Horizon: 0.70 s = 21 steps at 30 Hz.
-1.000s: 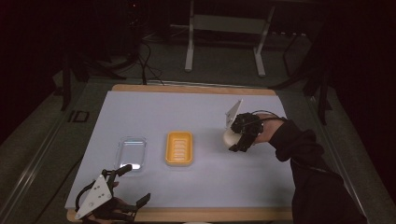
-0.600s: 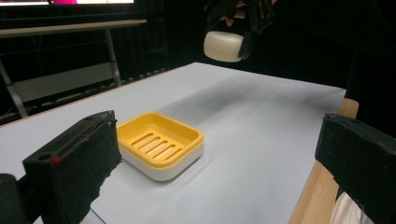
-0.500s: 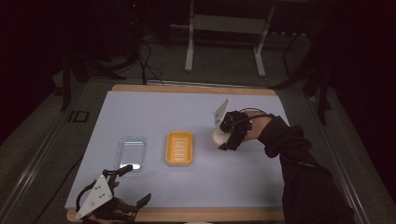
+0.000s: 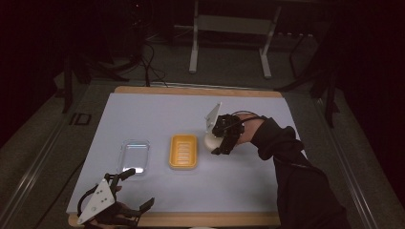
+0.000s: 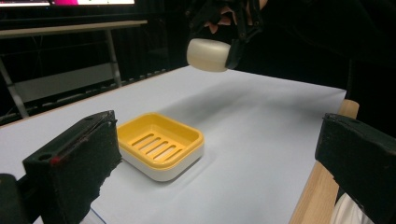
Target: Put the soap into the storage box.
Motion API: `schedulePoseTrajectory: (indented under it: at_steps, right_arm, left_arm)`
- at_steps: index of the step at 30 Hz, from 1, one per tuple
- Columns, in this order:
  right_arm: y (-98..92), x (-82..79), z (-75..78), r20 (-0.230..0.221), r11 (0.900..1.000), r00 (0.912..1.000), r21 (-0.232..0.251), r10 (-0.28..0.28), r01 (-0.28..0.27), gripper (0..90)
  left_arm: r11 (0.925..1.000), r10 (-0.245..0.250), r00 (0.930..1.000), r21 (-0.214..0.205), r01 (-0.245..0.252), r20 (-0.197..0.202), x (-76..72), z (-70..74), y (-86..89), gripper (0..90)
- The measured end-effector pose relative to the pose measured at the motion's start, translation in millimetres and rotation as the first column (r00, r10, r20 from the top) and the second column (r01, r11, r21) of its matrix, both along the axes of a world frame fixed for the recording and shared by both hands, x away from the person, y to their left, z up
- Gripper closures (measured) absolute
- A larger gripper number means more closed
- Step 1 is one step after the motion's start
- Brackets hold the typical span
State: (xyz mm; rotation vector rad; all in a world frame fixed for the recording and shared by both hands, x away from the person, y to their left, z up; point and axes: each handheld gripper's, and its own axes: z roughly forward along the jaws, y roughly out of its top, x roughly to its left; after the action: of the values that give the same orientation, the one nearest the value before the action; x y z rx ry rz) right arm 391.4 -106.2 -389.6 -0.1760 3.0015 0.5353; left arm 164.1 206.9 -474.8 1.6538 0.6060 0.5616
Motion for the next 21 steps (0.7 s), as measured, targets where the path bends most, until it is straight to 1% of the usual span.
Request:
schedulePoseTrajectory:
  at_steps: [6,7,8,10,13,15,16,20,21]
  right_arm:
    - [14.3,-0.4,-3.7,-0.003,0.9992,0.9995,0.023,0.033,-0.033,25.0]
    - [14.3,-0.4,-3.7,-0.003,0.9992,0.9995,0.023,0.033,-0.033,25.0]
    - [21.2,-0.1,-6.3,-0.005,0.9984,0.9988,0.029,0.048,-0.048,25.0]
    - [24.6,0.3,-7.4,-0.008,0.9978,0.9984,0.037,0.056,-0.056,25.0]
    - [30.9,0.7,-9.9,-0.015,0.9964,0.9977,0.055,0.066,-0.065,25.0]
    - [32.3,0.8,-10.6,-0.016,0.9962,0.9976,0.056,0.068,-0.067,25.0]
    - [36.6,1.3,-12.9,-0.022,0.9952,0.9972,0.069,0.071,-0.069,25.0]
    - [42.9,1.7,-17.7,-0.029,0.9931,0.9965,0.089,0.079,-0.076,25.0]
    - [44.2,1.9,-19.1,-0.034,0.9935,0.9967,0.089,0.074,-0.070,25.0]
  left_arm:
    - [1.0000,-0.002,1.0000,-0.001,0.002,0.000,-0.3,0.1,0.2,0.1]
    - [1.0000,-0.002,1.0000,-0.001,0.002,0.000,-0.3,0.1,0.2,0.1]
    - [1.0000,-0.003,1.0000,0.000,0.003,0.001,-0.3,0.2,0.3,0.1]
    - [1.0000,-0.002,1.0000,0.000,0.002,0.002,-0.4,0.3,0.3,0.1]
    - [1.0000,-0.001,1.0000,0.001,0.001,0.002,-0.8,0.5,0.5,0.1]
    - [1.0000,0.000,1.0000,0.002,0.000,0.003,-0.8,0.5,0.6,0.1]
    - [1.0000,-0.002,1.0000,0.001,0.002,0.002,-0.8,0.5,0.5,0.1]
    - [1.0000,-0.001,1.0000,0.005,0.001,0.006,-1.2,0.8,0.9,0.1]
    - [1.0000,0.002,1.0000,0.006,-0.002,0.009,-1.4,1.0,0.9,0.1]
